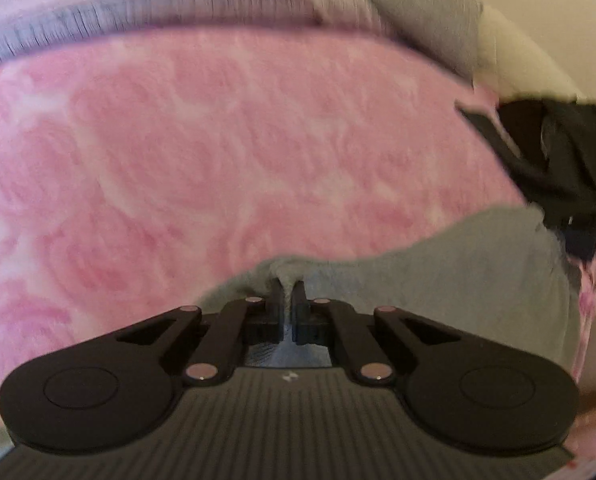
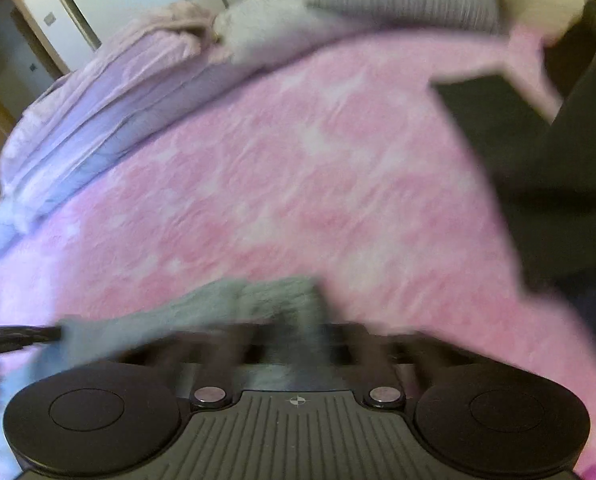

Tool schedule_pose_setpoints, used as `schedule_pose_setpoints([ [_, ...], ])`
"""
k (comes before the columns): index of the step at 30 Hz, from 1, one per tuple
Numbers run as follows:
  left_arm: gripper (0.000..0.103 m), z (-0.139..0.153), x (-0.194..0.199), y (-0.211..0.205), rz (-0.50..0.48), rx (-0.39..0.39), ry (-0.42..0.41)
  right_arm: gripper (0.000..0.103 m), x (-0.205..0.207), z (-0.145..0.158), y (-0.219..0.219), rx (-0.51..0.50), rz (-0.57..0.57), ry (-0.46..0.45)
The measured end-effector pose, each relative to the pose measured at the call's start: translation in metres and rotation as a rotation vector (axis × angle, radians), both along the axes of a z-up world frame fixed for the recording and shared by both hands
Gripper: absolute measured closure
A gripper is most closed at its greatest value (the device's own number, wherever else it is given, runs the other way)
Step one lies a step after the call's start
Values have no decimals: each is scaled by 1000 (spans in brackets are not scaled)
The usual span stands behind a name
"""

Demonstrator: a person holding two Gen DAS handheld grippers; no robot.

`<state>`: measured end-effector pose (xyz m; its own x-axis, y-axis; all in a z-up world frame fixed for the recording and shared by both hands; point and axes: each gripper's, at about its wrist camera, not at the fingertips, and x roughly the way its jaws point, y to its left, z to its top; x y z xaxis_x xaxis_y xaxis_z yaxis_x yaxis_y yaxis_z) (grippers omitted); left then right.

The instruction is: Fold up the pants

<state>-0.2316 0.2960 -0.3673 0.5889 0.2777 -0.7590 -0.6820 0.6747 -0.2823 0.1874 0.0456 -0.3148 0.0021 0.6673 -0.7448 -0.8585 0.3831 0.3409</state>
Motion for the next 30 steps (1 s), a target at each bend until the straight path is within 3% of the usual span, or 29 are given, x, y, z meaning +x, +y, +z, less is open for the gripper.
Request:
schedule_pose_setpoints([
  [2, 102, 5, -3, 0, 13, 64, -37, 102, 5, 4, -3, 65, -17, 33],
  [3, 102, 4, -3, 0, 22, 89, -44, 102, 2, 3, -1, 64, -13, 7],
  [4, 102, -1, 1, 1, 18, 101, -33, 102, -2, -2, 4, 37, -7, -22],
  [6, 102, -22, 19, 0, -36, 113, 67, 100, -3, -21, 13, -34, -27, -38],
  [7, 98, -38, 29, -2, -66, 111, 134, 101, 0, -30, 16, -69, -46, -19],
  [9, 95, -39, 31, -9, -53, 174, 141, 100, 3, -43, 22, -186, -114, -48],
  [10, 89, -37, 29, -9, -29, 167, 141, 100, 3, -42, 21, -203, -130, -58],
  [12, 78, -28, 17, -5, 44, 142, 100, 97, 4, -30, 3, -137, -181, -64],
  [13, 74, -22, 5, -3, 93, 140, 75, 85, 4, -21, -10, -113, -225, -60],
  [14, 71, -15, -4, -3, 132, 137, 65, 65, 4, -14, -23, -102, -261, -41],
  [16, 71, -2, -26, -6, 184, 118, 38, 45, 2, -2, -55, -65, -343, 20],
  [18, 71, 10, -45, -14, 220, 106, 23, 45, -3, 3, -84, -30, -400, 127],
  [21, 71, 19, -78, -32, 278, 75, 17, 48, -18, -6, -103, 20, -392, 330],
  [22, 71, 20, -86, -38, 299, 62, 17, 56, -24, -11, -100, 26, -375, 354],
  [24, 71, 18, -106, -52, 343, 34, 15, 93, -31, -16, -87, 3, -379, 304],
  [26, 71, 19, -124, -62, 381, 26, 23, 94, -31, -9, -85, 59, -396, 278],
  [28, 71, 19, -139, -73, 408, 43, 22, 94, -37, 12, -96, 283, -340, 298],
  [30, 71, 15, -155, -85, 435, 64, 24, 94, -46, 20, -103, 407, -277, 285],
])
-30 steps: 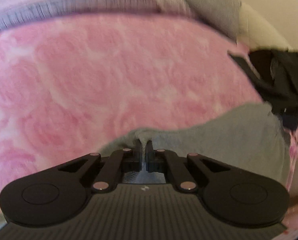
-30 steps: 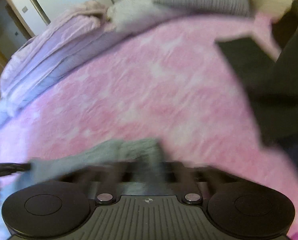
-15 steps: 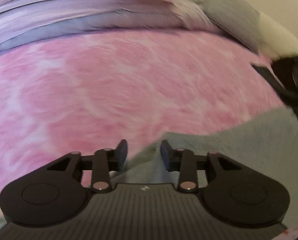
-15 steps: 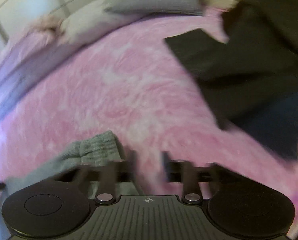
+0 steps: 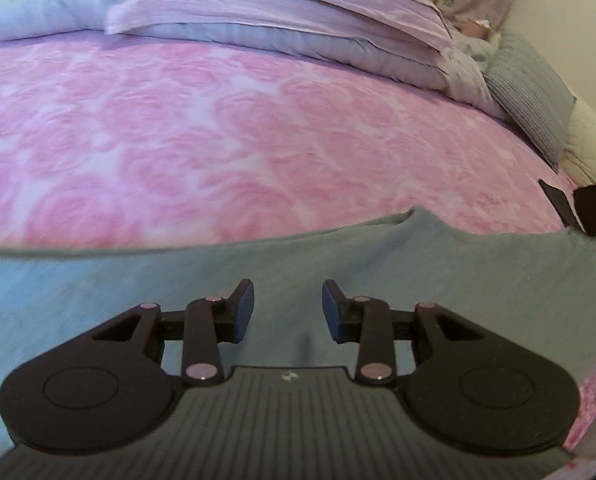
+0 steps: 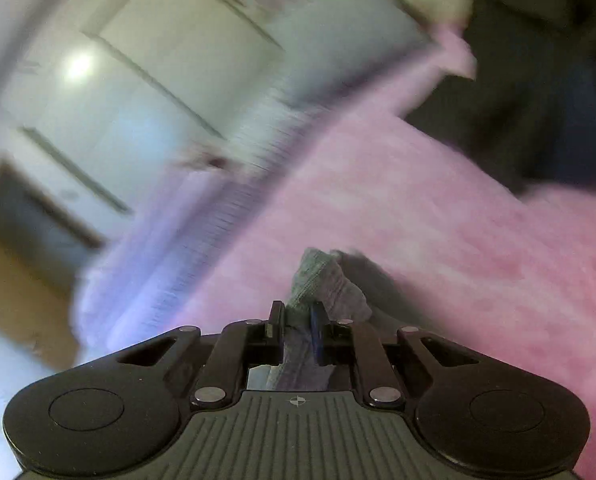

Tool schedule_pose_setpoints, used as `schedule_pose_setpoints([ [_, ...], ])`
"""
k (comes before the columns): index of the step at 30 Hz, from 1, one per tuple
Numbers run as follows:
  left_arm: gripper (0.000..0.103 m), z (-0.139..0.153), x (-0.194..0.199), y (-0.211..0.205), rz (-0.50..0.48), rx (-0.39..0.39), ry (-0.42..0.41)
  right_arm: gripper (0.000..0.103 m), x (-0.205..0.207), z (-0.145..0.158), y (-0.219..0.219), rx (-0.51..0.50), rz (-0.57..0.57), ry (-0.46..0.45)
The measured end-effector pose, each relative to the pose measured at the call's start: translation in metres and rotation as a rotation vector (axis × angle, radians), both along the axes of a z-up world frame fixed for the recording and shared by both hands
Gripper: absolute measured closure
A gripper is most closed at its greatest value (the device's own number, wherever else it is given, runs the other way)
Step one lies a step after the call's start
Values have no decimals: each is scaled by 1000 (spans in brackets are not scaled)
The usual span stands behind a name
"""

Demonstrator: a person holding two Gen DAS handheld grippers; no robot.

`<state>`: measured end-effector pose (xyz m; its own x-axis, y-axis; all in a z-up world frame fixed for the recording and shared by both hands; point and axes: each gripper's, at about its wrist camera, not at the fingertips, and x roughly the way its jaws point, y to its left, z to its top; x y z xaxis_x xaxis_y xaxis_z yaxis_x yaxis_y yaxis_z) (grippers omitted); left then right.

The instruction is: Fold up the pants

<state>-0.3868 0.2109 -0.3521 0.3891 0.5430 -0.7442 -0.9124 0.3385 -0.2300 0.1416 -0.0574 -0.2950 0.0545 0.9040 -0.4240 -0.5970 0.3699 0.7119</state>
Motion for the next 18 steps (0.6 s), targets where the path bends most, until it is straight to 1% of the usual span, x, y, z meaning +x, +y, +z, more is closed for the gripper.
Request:
schedule_pose_setpoints([
  [1, 71, -4, -8, -5, 22, 2, 19, 94, 0, -7, -2, -13, -8, 6],
  [2, 71, -9, -15, -9, 46, -2, 37, 94, 3, -23, -3, -68, -28, 25],
  [3, 71, -13, -20, -12, 69, -11, 48, 94, 8, -40, -4, -149, -60, 47],
  [4, 71, -17, -25, -17, 94, -20, 63, 94, 14, -63, -3, -256, -78, 87],
  [5, 71, -18, -30, -22, 109, -20, 72, 93, 16, -74, -4, -277, -79, 88],
  [6, 71, -18, -34, -27, 120, -22, 78, 91, 18, -74, -4, -265, -77, 81],
  [7, 71, -16, -39, -34, 124, -20, 85, 88, 17, -71, -1, -282, -72, 65],
  [8, 71, -13, -43, -42, 126, -15, 90, 78, 14, -64, 4, -314, -62, 30],
  [9, 71, -11, -46, -49, 135, -14, 99, 72, 11, -59, 7, -355, -55, -2],
  [10, 71, -7, -50, -57, 150, -17, 109, 61, 8, -54, 12, -403, -54, -37],
  [11, 71, -3, -54, -65, 163, -18, 112, 58, 3, -50, 11, -442, -57, -75],
  [12, 71, 2, -58, -74, 169, -13, 107, 58, -6, -42, 7, -465, -62, -129],
  [14, 71, 8, -60, -89, 133, 6, 104, 58, -23, -31, 4, -481, -78, -220],
  [16, 69, 6, -62, -100, 76, 22, 129, 58, -38, -30, 2, -474, -46, -256],
  [17, 69, 1, -65, -101, 53, 27, 163, 58, -38, -37, 8, -492, -30, -256],
  [18, 69, -6, -73, -101, 44, 37, 215, 58, -40, -45, 12, -528, -12, -251],
])
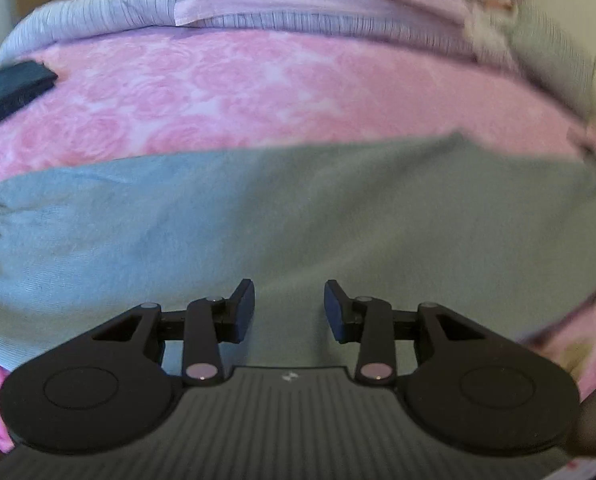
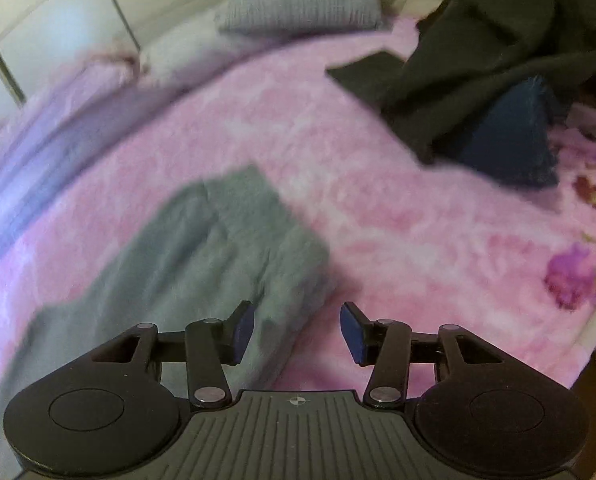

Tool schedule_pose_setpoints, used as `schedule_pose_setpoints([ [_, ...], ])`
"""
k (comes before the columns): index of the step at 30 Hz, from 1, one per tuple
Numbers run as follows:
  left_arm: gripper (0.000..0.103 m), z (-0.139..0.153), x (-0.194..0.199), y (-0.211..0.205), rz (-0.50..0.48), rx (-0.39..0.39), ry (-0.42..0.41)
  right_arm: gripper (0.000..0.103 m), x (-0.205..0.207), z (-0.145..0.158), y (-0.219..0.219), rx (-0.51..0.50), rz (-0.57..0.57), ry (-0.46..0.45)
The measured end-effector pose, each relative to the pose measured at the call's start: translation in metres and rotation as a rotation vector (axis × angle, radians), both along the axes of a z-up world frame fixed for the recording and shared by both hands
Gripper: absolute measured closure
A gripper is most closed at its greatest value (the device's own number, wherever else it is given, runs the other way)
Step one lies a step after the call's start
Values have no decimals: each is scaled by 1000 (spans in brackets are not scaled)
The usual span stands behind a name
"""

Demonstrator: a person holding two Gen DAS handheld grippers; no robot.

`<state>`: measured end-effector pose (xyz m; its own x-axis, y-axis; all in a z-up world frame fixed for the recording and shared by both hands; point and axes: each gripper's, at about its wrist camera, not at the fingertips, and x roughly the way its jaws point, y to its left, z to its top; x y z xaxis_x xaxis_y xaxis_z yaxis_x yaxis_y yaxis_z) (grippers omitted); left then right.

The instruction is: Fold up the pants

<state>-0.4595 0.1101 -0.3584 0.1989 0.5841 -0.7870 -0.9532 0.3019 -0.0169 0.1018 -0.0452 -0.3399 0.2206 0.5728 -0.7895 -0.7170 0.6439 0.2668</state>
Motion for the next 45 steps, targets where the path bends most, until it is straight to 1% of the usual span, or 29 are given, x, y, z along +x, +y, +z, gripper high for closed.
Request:
schedule_pose_setpoints([
  [1, 68, -8, -12, 4, 9, 15, 56, 58, -2, -6, 3, -30, 7, 3],
  [2, 63, -16, -28, 9, 45, 26, 105, 58, -3, -12, 4, -45, 8, -2],
  [3, 54, -23, -52, 16, 89, 28, 115, 58, -4, -15, 2, -34, 8, -8],
  [4, 58, -26, -76, 22, 159, 47, 127, 58, -5, -15, 1, -27, 4, -11],
  [5, 58, -27, -100, 28, 232, 58, 172, 58, -5, -14, -1, -24, -5, -11],
  [6, 60, -24, -123, 33, 288, 65, 174, 58, -7, -12, -3, -19, -15, -11],
  [8, 71, -10, -157, 38, 393, 73, 150, 58, -14, -6, -7, -18, -42, -24],
  [9, 73, -3, -166, 38, 417, 78, 126, 58, -20, 0, -9, -13, -45, -38],
  [10, 73, 6, -170, 35, 422, 82, 126, 58, -29, 7, -10, 3, -36, -58],
  [12, 72, 15, -160, 26, 365, 97, 156, 58, -56, 21, -11, 33, -1, -131],
  [13, 67, 17, -154, 21, 338, 94, 148, 57, -69, 25, -11, 48, 23, -164],
  [14, 59, 15, -149, 15, 322, 87, 119, 56, -84, 26, -9, 66, 63, -193],
  [15, 56, 10, -144, 12, 307, 69, 92, 54, -101, 22, -6, 79, 131, -207],
  [16, 56, 1, -139, 11, 294, 45, 98, 51, -114, 13, 0, 70, 203, -211],
  [18, 57, -19, -129, 11, 287, 15, 142, 49, -132, -12, 12, 16, 305, -248],
  [19, 56, -26, -126, 10, 285, 15, 154, 46, -140, -26, 18, -22, 332, -293],
  [20, 53, -29, -123, 9, 286, 42, 162, 42, -145, -31, 18, -6, 340, -342],
  [21, 50, -29, -121, 8, 287, 59, 168, 41, -146, -33, 17, 11, 336, -354],
  [23, 43, -30, -119, 8, 293, 63, 192, 41, -142, -33, 15, 24, 332, -332],
  [24, 42, -28, -118, 6, 290, 64, 196, 41, -141, -31, 13, 27, 332, -320],
  [26, 41, -23, -119, 4, 270, 54, 181, 41, -145, -21, 5, 39, 329, -299],
  [27, 41, -20, -121, -1, 262, 60, 154, 41, -152, -12, -4, 64, 327, -296],
  [30, 40, -3, -121, -28, 251, 81, 106, 41, -181, 15, -31, 132, 329, -301],
  [32, 35, 10, -117, -45, 256, 61, 100, 40, -205, 35, -47, 107, 311, -280],
  [33, 32, 18, -115, -56, 246, 56, 81, 40, -214, 44, -54, 103, 316, -265],
  [35, 26, 31, -110, -79, 195, 62, 54, 38, -232, 59, -69, 123, 334, -250],
  [38, 20, 43, -104, -115, 163, 89, 72, 37, -257, 76, -93, 133, 346, -264],
  [41, 20, 50, -101, -140, 140, 60, 43, 36, -275, 89, -116, 140, 353, -259],
  [45, 20, 57, -89, -168, 87, 75, 64, 36, -296, 99, -141, 138, 373, -285],
])
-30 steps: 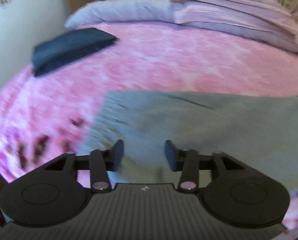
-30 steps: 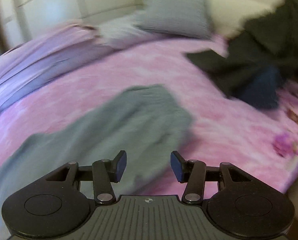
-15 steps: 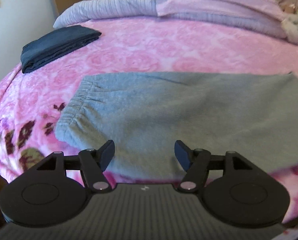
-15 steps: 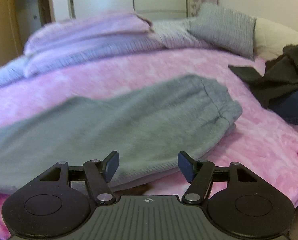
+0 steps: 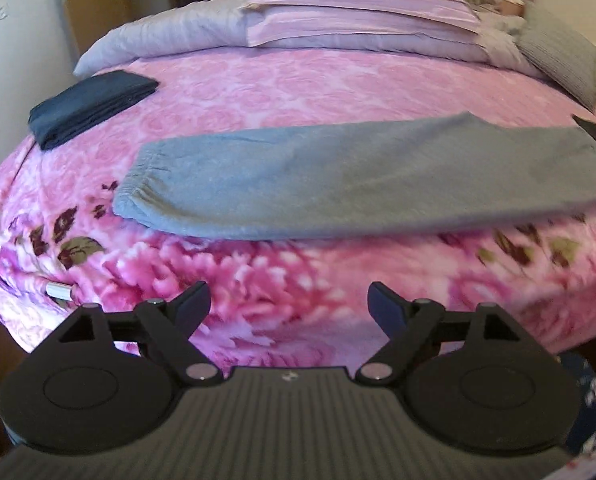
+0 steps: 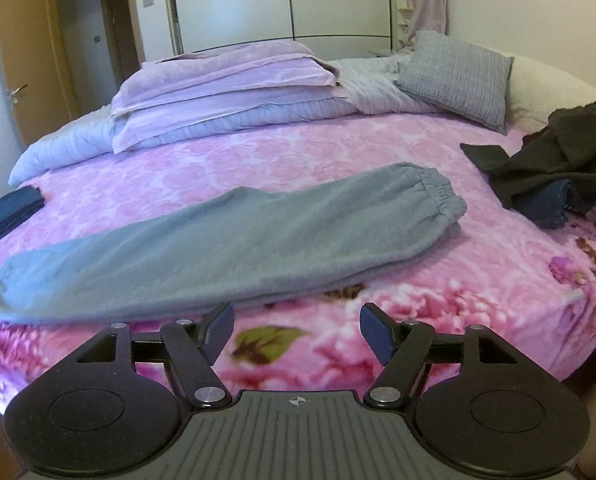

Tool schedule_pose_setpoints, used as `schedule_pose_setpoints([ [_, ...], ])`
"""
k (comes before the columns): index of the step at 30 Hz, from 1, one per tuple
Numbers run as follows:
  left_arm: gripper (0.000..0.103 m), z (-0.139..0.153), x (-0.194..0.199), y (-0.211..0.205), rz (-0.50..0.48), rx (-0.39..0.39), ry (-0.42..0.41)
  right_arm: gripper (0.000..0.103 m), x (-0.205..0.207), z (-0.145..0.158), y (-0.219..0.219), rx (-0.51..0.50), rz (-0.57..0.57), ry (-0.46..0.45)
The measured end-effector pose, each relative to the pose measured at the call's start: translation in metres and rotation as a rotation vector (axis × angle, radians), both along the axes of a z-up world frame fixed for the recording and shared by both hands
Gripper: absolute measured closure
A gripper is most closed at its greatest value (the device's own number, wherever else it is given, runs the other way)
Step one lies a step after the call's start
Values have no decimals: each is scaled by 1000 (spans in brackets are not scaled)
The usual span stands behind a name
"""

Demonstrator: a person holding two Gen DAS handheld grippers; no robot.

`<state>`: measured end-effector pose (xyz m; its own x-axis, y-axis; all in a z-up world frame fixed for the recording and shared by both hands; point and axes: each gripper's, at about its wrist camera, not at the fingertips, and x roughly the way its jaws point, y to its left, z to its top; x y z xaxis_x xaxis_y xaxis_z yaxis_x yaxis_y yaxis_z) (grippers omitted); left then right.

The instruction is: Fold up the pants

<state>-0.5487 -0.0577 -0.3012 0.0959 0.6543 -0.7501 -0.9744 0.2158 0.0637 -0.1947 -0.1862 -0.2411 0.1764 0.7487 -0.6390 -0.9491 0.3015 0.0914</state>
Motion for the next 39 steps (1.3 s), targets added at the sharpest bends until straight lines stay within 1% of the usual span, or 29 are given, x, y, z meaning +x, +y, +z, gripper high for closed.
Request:
schedule_pose_setpoints([
  [4, 18, 4, 7, -20, -29, 11, 6, 36, -15, 5, -19, 9, 16, -5],
  [9, 17, 1, 14, -33, -56, 14, 35, 36, -21, 3, -29, -2, 17, -21],
  [13, 17, -5, 17, -36, -68, 0, 35, 36, -20, -1, -34, -16, 17, -19],
  [25, 17, -8, 25, -39, -80, 5, 43, 36, -10, -4, -43, -21, 1, -17],
  [35, 17, -13, 27, -28, -71, -1, 50, 36, -5, -4, -37, -24, -14, -12],
  [37, 17, -15, 22, -22, -55, 5, 43, 36, -4, -5, -33, -29, -15, -13],
  [38, 17, -17, 17, -17, -44, 11, 19, 36, -3, -6, -30, -31, -16, -14],
  [39, 17, -20, 7, -11, -28, 18, -35, 36, -2, -6, -28, -35, -21, -15],
])
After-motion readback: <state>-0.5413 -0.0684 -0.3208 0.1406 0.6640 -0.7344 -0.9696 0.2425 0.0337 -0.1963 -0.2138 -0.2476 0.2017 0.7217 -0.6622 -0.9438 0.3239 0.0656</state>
